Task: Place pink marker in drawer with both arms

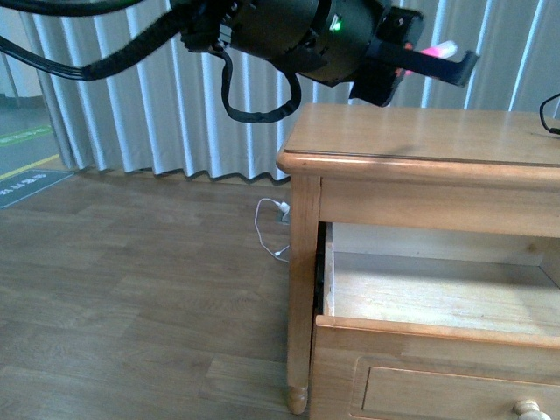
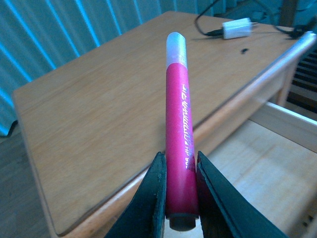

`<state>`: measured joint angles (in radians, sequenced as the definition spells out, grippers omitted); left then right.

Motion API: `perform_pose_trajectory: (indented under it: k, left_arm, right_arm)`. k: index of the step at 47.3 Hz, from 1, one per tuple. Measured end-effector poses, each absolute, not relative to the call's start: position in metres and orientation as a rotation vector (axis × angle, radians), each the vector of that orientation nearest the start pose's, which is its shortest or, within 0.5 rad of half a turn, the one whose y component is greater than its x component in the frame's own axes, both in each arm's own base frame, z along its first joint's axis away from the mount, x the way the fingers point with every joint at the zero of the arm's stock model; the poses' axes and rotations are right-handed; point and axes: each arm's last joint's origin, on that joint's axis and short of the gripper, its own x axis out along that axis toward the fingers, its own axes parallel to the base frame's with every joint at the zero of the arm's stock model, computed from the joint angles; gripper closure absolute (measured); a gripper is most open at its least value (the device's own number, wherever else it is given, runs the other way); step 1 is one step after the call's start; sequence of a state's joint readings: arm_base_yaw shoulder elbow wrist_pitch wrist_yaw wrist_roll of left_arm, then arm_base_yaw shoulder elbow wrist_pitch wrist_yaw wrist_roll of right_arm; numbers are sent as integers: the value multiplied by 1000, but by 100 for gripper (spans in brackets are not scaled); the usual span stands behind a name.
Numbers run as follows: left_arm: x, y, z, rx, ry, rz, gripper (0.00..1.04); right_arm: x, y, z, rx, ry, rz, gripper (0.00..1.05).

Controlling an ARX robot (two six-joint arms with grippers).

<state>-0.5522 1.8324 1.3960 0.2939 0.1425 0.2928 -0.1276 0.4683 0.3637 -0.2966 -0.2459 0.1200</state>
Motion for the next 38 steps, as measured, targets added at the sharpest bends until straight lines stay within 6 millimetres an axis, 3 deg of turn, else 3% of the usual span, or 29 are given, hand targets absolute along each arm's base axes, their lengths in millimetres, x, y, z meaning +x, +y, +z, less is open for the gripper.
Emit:
perform_pose_trajectory:
  k: [6,11,25,38]
  left_arm:
    - [344,-233,287,357,41,-784,90]
    - [339,-237,269,392,79,-812,90]
    - [356,-259,214,448,189,-837,90]
    - [368,-281,186,457,235,-866,90]
  right_arm:
    - [122,-9,219,193,401,93,9]
    - [122,-9,219,193,401,93,9]
    - [122,-9,219,193,401,93,9]
    - [122,-9,219,193,401,93,9]
